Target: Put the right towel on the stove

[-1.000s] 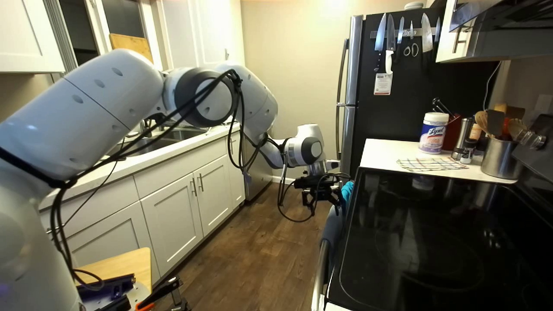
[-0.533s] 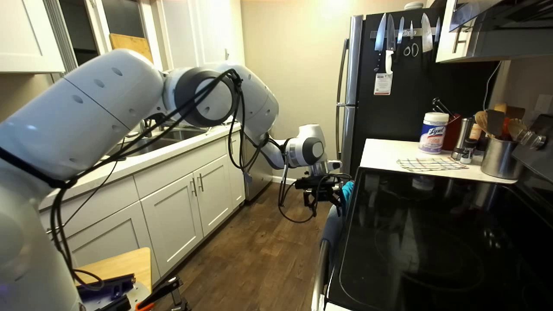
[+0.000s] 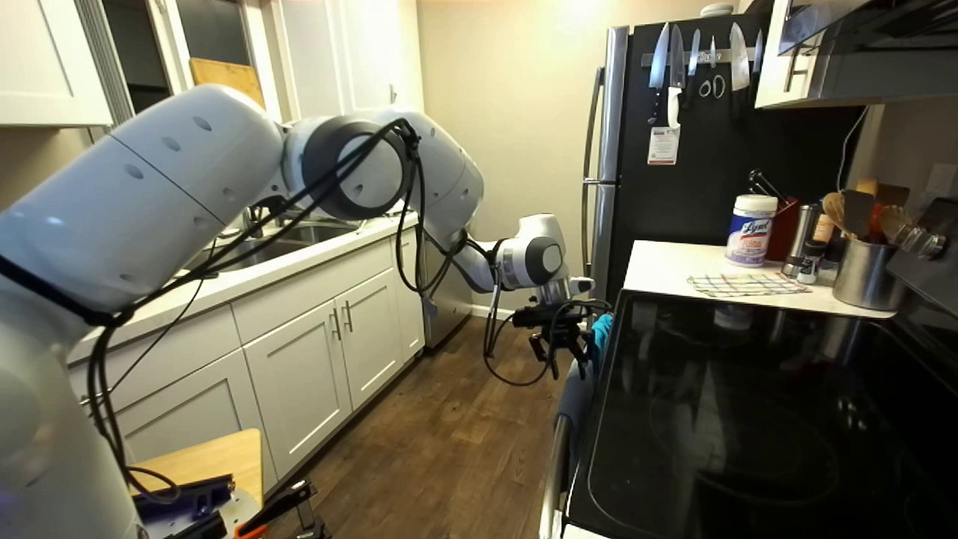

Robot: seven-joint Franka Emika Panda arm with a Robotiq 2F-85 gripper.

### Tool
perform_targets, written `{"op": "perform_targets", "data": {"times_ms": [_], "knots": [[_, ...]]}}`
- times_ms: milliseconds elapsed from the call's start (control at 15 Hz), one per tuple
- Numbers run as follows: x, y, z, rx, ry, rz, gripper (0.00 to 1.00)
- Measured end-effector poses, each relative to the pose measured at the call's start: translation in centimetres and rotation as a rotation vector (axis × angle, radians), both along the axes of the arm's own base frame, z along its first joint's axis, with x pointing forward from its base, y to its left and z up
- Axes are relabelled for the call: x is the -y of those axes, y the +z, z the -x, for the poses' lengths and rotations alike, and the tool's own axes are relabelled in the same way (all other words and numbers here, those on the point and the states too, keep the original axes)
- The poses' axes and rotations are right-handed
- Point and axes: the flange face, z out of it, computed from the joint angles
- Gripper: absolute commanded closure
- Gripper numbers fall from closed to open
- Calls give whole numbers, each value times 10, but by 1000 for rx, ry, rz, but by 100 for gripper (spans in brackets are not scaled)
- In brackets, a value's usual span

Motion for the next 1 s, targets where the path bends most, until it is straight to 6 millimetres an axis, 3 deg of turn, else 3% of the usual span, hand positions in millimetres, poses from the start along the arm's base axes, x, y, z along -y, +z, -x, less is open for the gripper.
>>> {"op": "perform_targets", "data": {"times_ms": [267,1000], "knots": [[7,6,-4,13,-8,4,97],[1,16,-6,26,-3,-6,98]]}}
